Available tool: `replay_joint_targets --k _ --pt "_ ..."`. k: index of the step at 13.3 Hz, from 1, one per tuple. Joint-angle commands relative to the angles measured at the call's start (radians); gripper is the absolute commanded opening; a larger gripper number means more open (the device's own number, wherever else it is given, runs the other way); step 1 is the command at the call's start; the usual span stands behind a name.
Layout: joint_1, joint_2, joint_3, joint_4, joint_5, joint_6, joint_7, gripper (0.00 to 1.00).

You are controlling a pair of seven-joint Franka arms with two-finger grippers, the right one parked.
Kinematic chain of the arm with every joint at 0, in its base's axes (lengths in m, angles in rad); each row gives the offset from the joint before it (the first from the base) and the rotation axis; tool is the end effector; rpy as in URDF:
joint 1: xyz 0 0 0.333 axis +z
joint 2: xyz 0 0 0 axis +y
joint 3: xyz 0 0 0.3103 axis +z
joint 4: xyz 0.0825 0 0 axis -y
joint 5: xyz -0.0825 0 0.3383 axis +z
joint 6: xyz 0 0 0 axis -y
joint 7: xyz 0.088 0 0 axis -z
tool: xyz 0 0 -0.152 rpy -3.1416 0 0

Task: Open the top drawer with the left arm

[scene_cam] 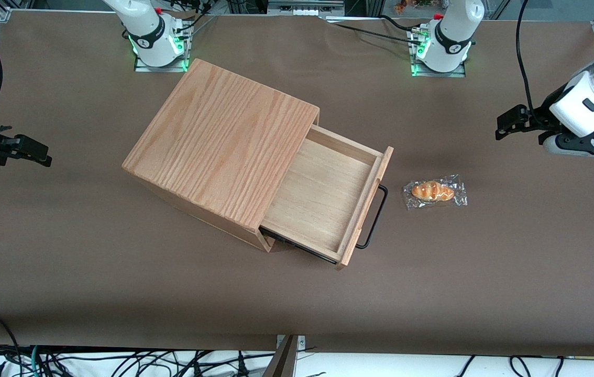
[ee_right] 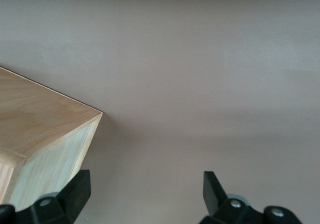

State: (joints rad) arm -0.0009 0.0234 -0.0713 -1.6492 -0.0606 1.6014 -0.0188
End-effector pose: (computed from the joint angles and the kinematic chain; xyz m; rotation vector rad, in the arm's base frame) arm 0.5097 -0.0456 0.5314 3.0797 -0.0761 -0.1139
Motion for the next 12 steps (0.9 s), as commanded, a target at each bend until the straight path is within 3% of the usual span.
replay_joint_targets --k 1,12 --pt "0.002 0.010 -0.007 0.023 0.031 -0.031 -0.004 1.00" --pt "0.004 0.013 -0.007 0.026 0.067 -0.031 -0.001 1.00"
